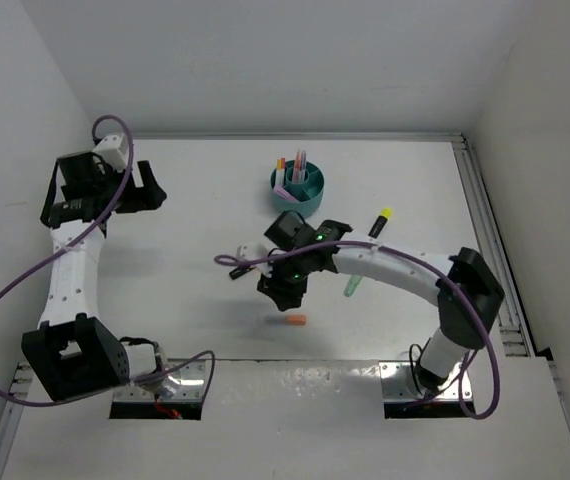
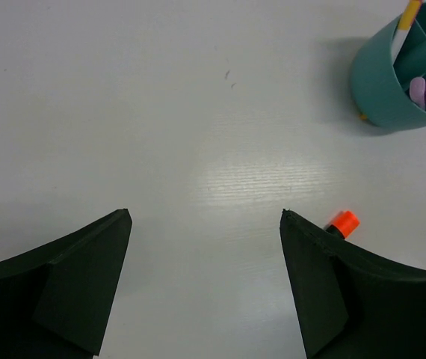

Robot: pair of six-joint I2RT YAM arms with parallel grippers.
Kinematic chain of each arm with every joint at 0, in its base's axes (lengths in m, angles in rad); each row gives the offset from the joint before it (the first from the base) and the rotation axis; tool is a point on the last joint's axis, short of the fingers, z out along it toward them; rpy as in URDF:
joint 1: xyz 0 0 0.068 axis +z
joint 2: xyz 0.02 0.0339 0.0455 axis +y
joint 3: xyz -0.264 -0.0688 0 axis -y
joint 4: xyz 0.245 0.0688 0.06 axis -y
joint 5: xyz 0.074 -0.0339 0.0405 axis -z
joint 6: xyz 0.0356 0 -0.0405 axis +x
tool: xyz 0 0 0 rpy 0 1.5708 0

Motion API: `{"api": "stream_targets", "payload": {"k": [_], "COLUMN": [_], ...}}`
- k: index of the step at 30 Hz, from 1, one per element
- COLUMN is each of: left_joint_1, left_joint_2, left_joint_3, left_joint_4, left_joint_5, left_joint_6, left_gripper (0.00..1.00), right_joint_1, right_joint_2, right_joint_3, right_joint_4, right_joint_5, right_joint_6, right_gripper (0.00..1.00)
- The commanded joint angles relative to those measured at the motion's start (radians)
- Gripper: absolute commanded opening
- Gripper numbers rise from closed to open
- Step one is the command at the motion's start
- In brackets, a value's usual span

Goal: Sort the stationery into containers
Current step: Pick up the stationery from the center of the board.

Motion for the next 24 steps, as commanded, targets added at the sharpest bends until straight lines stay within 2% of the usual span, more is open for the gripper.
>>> {"api": "stream_targets", "payload": {"k": [1,2,5,8,16,24], "left_joint_1": [0.096,0.114,0.164,0.196,0.247,0.271], "left_joint_2": [-0.022,-0.022,-0.041,-0.071,-0.131,-0.163], "left_joint_3": [-0.020,-0.022,-0.040,-0.066,-0.132,-0.132], "left_joint_4": [-0.027,-0.032,-0.039,-0.039,-0.056,-0.072], "left_joint_5": [0.086,0.105,0.128,0.137,0.150,0.145], "left_joint_6": [-0.014,-0.014,-0.022,-0.023,-0.015,0.000], "left_gripper": [0.87,0.87,0.88,0.89,0.90,0.90], "right_joint_1": [0.068,0.079,0.122,0.140,0.165,0.163], "right_joint_2": [0.085,0.109,0.201,0.270,0.346,0.398], "right_joint_3": [0.101,0.119,0.190,0.238,0.169,0.133], "right_joint_4": [-0.057,-0.079,-0.153,-0.170,-0.059,0.048], "right_joint_5": [0.076,0.083,0.116,0.134,0.223,0.263], "right_joint_6": [-0.095,-0.107,-0.118,-0.079,0.010,0.087], "right_gripper": [0.48,0.54,0.57,0.55,0.50,0.50]}}
